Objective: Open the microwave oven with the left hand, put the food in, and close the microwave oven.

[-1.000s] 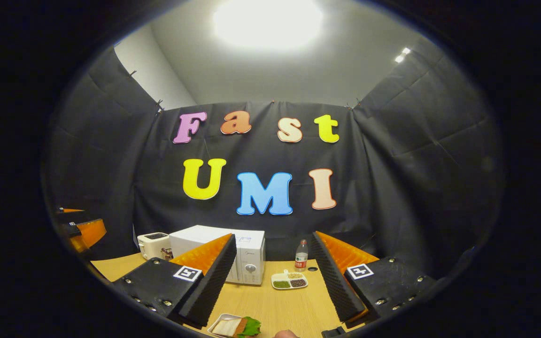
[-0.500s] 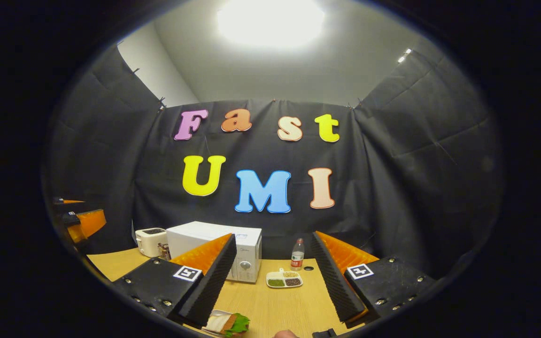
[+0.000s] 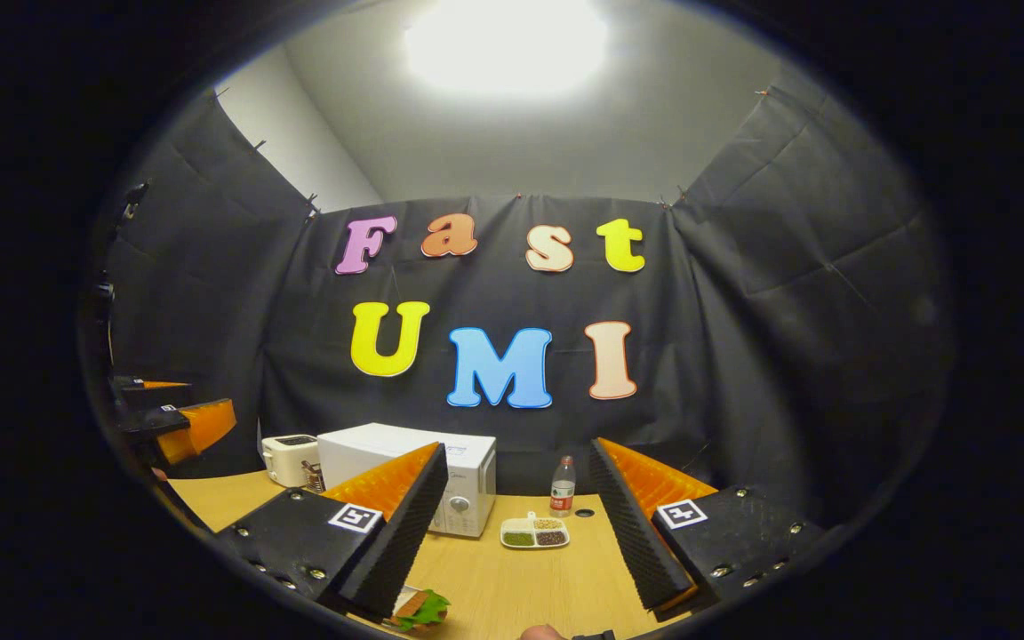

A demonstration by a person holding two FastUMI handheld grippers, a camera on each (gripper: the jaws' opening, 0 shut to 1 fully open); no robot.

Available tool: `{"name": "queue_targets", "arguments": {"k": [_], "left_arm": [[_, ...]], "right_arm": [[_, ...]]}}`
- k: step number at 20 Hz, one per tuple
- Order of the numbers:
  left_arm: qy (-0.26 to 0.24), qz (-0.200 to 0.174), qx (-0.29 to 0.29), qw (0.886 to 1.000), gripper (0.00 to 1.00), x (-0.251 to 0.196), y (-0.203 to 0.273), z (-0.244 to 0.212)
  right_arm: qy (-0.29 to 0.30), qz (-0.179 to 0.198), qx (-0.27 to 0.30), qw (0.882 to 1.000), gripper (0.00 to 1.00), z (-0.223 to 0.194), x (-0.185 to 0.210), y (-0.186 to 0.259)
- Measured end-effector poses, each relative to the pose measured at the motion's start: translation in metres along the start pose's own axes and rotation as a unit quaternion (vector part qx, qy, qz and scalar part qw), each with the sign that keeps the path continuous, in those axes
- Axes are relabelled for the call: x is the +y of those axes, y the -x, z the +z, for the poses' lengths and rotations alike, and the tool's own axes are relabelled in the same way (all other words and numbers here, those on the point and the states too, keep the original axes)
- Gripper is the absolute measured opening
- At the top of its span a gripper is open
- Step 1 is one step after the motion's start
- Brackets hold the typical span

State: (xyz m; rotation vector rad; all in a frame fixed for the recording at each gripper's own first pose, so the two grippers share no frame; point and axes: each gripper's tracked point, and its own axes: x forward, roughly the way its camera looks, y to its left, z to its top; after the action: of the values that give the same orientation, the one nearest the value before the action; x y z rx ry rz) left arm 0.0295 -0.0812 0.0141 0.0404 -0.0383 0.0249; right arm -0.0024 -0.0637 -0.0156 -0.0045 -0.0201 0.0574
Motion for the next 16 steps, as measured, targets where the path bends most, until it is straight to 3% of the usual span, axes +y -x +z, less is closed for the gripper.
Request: {"name": "queue_targets", "arguments": {"k": [5,16], "left_arm": [[0.009,-0.017,-0.005,1.0,0.99,-0.022,-0.039,-0.007],[0.011,-0.077,0.002,0.997,0.98,-0.065,-0.185,-0.061]], "right_arm": [[-0.003,-0.019,0.008,1.0,0.96,-0.003,-0.014,-0.01],[0.0,-0.061,0.023,0.998,0.96,-0.023,-0.006,-0.067]]}}
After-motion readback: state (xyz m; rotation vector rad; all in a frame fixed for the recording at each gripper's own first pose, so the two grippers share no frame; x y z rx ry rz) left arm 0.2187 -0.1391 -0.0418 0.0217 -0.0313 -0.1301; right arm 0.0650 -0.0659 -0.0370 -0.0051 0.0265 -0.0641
